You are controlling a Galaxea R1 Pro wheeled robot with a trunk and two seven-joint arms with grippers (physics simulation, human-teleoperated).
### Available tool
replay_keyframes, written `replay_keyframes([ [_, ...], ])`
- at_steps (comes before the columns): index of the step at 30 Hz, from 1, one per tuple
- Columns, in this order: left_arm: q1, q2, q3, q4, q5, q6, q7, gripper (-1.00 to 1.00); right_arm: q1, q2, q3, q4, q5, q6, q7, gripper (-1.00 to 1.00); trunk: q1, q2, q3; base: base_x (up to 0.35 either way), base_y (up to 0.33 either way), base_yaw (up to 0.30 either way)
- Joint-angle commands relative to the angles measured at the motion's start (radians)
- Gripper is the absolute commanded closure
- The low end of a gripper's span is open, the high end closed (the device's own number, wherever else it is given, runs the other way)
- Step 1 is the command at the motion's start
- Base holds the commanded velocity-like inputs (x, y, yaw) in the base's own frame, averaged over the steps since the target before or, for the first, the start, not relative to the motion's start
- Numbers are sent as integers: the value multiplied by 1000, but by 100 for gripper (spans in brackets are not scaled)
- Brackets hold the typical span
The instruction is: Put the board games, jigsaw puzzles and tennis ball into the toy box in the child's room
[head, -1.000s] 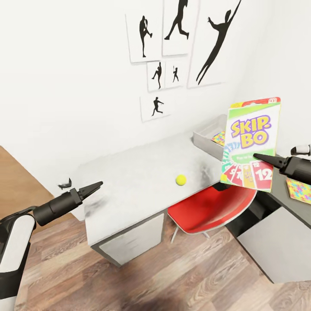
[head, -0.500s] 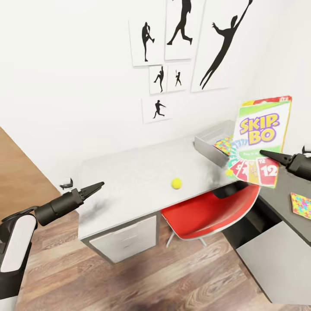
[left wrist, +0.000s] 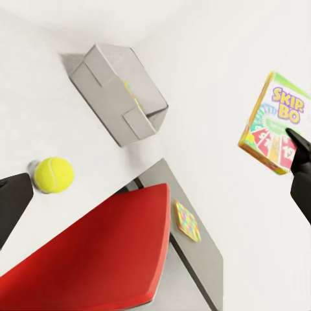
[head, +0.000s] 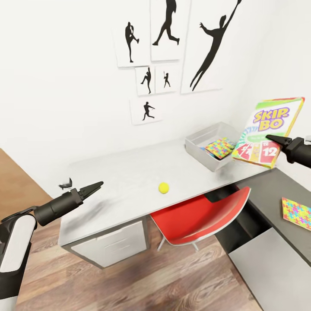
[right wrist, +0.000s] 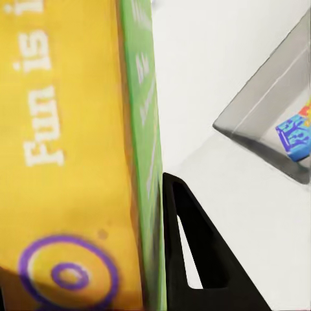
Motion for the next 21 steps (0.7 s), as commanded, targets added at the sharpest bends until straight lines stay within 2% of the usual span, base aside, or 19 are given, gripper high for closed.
replay_keyframes([
  [1, -1, 0, 1, 0, -1, 4, -4, -100, -25, 5, -2, 23, 0, 5, -9, 100, 1, -2, -2, 42, -61, 1],
  [5, -1, 0, 1, -1, 0, 4, -4, -100, -75, 20, -2, 68, -9, 5, -65, 100, 1, -2, -2, 29, -42, 1],
  [7, -1, -1, 0, -1, 0, 4, -4, -100, -102, 38, -1, 92, -13, 5, -107, 100, 1, -2, -2, 15, -23, 0],
  [12, -1, -7, -3, -1, 0, 4, -3, -100, -181, 119, -2, 136, -17, 5, -242, 100, 1, -2, -2, 7, -11, 0],
  [13, -1, -7, -3, -1, 0, 4, -3, -100, -181, 119, -2, 136, -17, 5, -242, 100, 1, -2, -2, 5, -7, 0],
  [21, -1, -16, -2, -1, 0, 4, -3, -100, -302, 261, -4, 230, -19, -3, -521, 100, 1, -2, -2, 2, -3, 0],
])
